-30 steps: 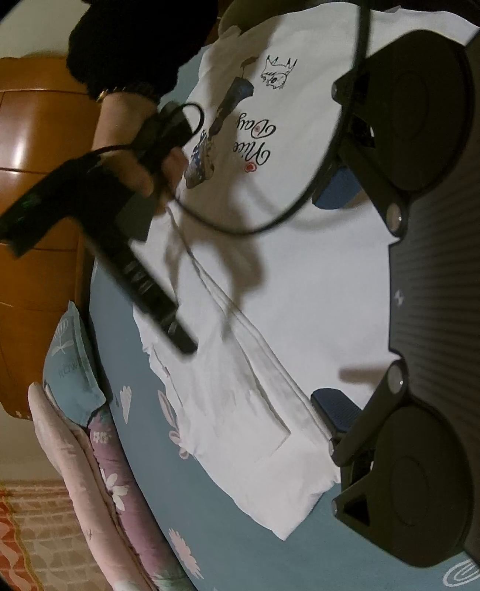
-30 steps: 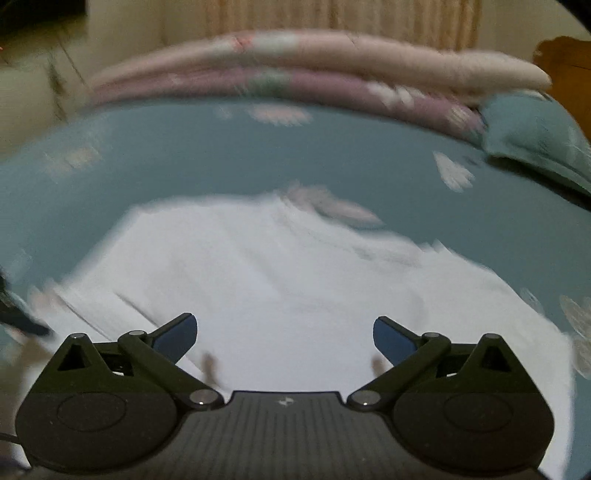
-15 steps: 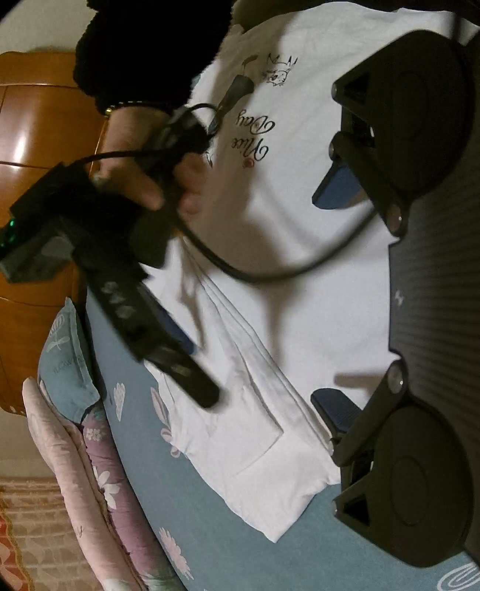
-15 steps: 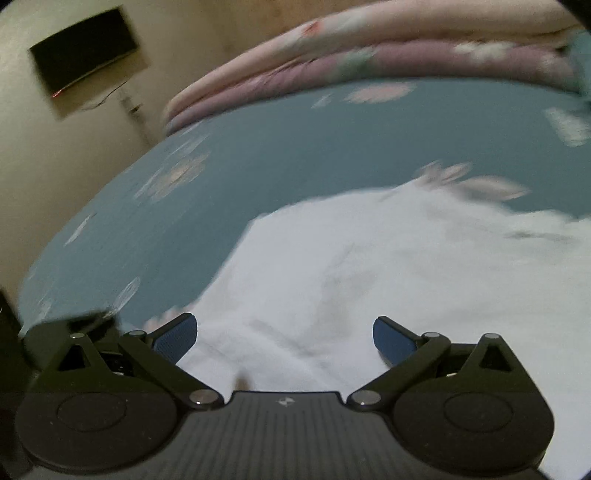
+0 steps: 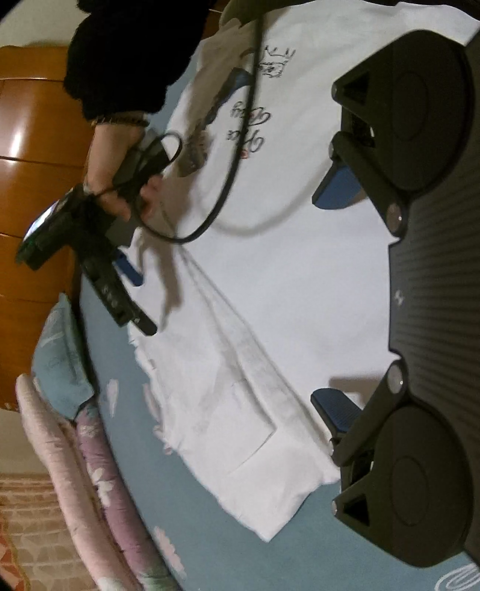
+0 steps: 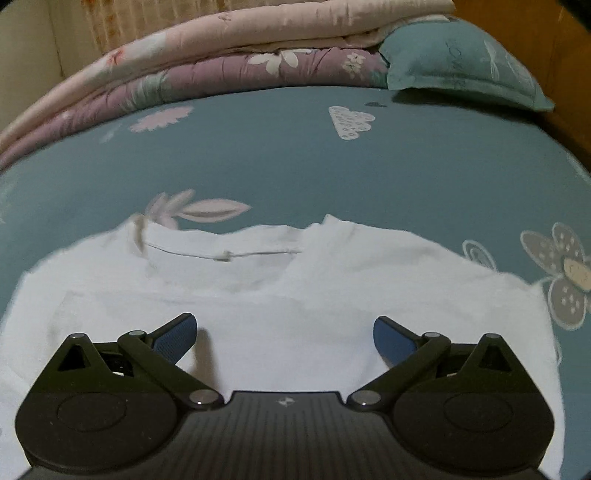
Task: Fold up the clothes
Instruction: 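Withdraw the right gripper from the folded shirt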
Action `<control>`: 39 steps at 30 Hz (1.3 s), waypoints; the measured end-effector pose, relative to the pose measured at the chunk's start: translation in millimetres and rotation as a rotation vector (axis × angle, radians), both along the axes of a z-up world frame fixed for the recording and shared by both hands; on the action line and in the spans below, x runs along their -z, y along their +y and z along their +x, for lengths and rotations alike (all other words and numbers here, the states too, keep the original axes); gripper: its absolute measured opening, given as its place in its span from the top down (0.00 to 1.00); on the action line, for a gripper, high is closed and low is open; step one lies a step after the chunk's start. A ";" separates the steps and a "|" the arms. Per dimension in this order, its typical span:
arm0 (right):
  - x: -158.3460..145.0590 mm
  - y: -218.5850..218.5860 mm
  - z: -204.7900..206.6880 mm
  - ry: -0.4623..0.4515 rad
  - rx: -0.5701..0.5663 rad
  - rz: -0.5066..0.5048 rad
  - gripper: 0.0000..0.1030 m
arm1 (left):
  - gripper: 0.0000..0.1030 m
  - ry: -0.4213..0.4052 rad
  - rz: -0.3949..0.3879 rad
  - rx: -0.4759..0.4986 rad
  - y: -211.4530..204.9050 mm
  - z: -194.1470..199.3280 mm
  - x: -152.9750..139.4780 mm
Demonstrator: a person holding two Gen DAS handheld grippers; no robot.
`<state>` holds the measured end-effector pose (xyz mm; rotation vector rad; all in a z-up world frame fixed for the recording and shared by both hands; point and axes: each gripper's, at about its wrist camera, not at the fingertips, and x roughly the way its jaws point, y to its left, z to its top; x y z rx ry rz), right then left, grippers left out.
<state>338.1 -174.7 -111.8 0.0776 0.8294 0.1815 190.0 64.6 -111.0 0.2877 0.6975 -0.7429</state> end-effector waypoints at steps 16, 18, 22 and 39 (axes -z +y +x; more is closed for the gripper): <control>17.6 13.9 -185.2 0.004 -0.141 -0.142 0.00 | 0.01 0.020 -0.030 -0.229 30.3 51.1 -33.2; 17.9 10.7 -182.2 0.008 -0.112 -0.109 0.00 | 0.01 0.063 -0.017 -0.221 23.3 70.8 -25.4; 18.0 4.5 -180.8 -0.005 -0.081 -0.057 0.00 | 0.01 0.167 -0.020 -0.262 28.9 92.2 7.3; 4.0 13.5 -236.9 -0.029 -0.088 -0.131 0.00 | 0.01 0.095 0.013 -0.214 -26.7 -31.7 -30.2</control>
